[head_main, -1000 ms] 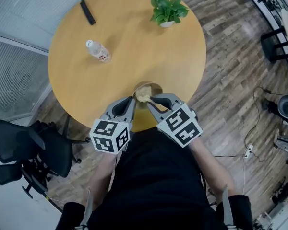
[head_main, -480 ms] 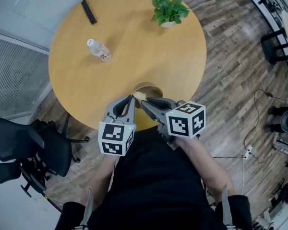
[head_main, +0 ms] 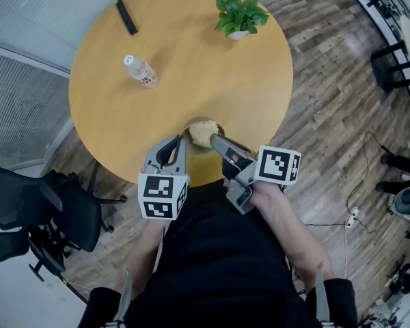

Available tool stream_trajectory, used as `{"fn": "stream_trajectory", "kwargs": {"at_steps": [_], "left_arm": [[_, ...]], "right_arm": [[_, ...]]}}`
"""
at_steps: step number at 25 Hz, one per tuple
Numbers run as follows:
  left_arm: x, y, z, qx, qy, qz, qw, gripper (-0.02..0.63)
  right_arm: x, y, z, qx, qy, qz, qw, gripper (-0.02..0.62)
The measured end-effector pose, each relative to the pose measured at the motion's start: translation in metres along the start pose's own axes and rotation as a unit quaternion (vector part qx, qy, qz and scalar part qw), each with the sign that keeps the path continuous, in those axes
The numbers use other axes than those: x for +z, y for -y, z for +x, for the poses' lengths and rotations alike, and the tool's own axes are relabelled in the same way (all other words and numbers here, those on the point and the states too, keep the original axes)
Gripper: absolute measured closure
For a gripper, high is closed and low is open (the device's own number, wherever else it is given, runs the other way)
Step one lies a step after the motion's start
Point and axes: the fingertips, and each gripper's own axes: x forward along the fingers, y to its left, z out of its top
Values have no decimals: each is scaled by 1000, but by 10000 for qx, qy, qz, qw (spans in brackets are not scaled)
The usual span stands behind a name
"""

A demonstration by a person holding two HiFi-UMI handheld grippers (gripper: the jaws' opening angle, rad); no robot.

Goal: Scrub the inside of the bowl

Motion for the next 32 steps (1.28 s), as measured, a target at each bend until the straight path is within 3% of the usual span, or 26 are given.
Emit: {"fn": "stream_trajectory", "kwargs": {"at_steps": [9,12,15,17,21,24,27,30,32], "left_arm": [[10,11,0,-143,240,163,9995,592],[17,12,-5,31,473,786,9958,592],[24,18,-11,119,677,1508,9862,592],[27,20,-13,89,745,1769,9814,592],[29,20,-13,-14,793,1698,9823,592],[29,15,-10,3,772,1478,9860,592],[27,16,-9,-15,754,1507,9857,592],[26,25,-9,-117,749,1694,9826,592],[26,29,-8,-169,755,1753,9815,592]], "right_arm": [[-8,-10,13,276,-143,85,9995,545],[-9,-15,15,429,-147,219,9987,545],[-5,-17,14,569,-92,423,9974,545],[-2,-18,14,701,-49,474,9964,545],[5,-13,9,651,163,649,9956,545],[10,-1,3,384,314,642,9967,545],[12,10,-3,200,444,708,9963,546],[12,6,0,415,455,818,9947,545],[12,-6,4,591,365,603,9958,545]]}}
